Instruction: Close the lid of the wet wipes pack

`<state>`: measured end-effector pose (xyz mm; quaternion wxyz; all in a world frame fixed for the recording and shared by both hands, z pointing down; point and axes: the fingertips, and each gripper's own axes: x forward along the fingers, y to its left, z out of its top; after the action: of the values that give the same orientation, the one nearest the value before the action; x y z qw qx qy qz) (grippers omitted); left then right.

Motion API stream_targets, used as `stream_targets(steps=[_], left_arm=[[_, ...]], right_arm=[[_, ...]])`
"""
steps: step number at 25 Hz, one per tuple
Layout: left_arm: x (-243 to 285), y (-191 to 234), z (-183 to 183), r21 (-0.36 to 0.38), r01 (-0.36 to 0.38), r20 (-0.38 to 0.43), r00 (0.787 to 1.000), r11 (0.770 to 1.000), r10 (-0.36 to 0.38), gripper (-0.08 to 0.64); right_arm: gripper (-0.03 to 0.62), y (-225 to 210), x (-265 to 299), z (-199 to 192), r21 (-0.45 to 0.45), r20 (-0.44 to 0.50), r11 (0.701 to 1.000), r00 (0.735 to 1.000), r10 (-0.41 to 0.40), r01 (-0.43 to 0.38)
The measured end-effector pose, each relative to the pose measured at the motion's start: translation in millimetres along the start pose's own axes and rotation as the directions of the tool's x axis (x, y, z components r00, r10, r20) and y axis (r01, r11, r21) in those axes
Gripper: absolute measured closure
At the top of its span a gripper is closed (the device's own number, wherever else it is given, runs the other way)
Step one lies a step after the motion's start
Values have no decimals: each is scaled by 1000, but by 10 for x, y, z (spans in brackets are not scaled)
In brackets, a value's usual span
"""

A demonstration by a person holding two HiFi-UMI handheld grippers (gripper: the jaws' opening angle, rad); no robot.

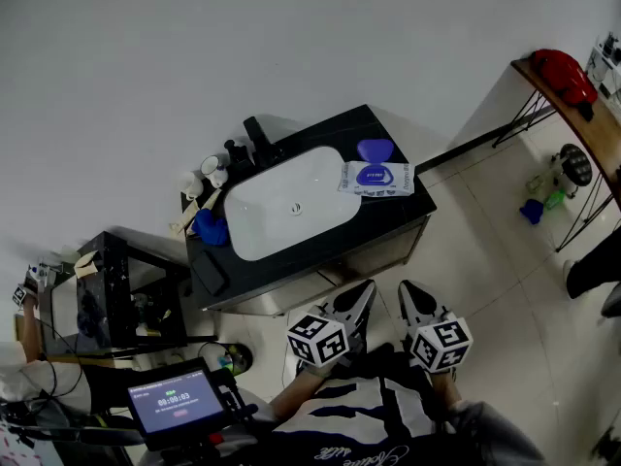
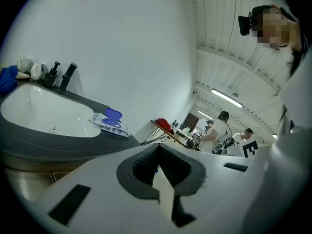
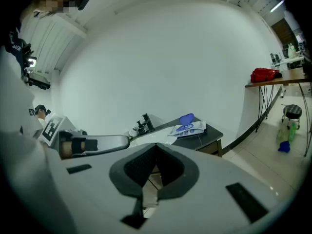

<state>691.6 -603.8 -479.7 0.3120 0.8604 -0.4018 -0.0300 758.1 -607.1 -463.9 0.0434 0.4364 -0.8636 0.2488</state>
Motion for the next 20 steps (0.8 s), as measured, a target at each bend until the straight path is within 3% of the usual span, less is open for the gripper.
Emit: stream_targets(steps=[12, 20], left_arm=[[929, 908, 550, 55, 30, -97, 995, 998, -24, 559], [1357, 1770, 710, 24, -7, -182, 983, 1000, 11, 559]], right_arm=[[594, -572, 944, 448, 37, -8, 998, 999, -43, 43], [594, -923, 1641, 689, 44, -19, 994, 995, -98, 99]])
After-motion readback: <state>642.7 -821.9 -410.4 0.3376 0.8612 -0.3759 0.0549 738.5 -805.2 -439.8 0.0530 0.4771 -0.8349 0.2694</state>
